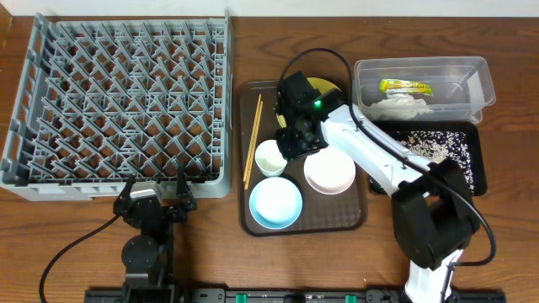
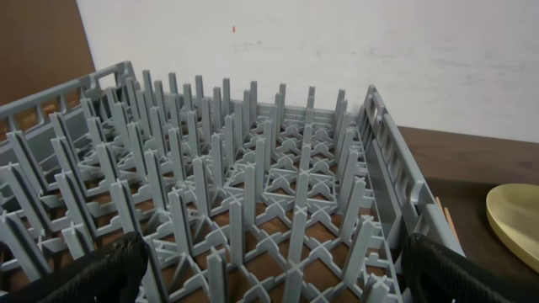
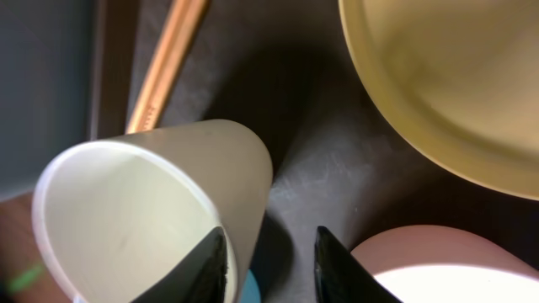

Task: Sort waste into correct bins and load items into the dishwasher
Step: 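Grasp white cup with right gripper and lift it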

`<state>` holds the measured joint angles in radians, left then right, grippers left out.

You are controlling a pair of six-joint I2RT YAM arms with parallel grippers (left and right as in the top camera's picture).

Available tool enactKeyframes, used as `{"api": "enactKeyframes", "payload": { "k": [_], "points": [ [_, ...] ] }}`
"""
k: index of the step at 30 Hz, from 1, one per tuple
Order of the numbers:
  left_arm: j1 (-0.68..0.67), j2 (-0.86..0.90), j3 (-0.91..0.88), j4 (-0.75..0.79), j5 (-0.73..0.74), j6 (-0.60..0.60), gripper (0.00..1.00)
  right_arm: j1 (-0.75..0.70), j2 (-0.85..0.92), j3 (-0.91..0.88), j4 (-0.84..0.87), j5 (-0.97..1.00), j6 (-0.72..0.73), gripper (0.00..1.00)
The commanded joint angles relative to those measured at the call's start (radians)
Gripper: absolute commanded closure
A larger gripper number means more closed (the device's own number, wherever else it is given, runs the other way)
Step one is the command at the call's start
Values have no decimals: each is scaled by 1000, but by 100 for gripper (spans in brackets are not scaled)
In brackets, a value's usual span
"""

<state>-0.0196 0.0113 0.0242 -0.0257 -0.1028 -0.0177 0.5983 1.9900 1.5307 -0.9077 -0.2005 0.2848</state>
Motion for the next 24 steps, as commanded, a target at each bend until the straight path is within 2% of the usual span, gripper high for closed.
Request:
{"api": "enactKeyframes", "payload": {
  "k": [1, 8, 10, 12, 19, 24],
  "points": [
    [2, 0, -20, -37, -6, 18, 3, 18, 8, 10, 3, 9, 6, 72],
    [2, 0, -20, -37, -6, 18, 3, 23, 25, 10, 11, 10, 6, 75],
    [2, 0, -20, -37, -6, 18, 3, 25, 26, 10, 14, 10, 6, 83],
    [2, 0, -20, -37, -6, 18, 3, 25, 26, 10, 21, 9, 7, 99],
    [2, 0, -20, -33, -5, 17, 3, 16, 6, 15, 19, -20, 14, 99],
    [2, 0, 14, -11, 44, -57, 3, -61, -86, 55, -4, -113, 13, 99]
  ]
}}
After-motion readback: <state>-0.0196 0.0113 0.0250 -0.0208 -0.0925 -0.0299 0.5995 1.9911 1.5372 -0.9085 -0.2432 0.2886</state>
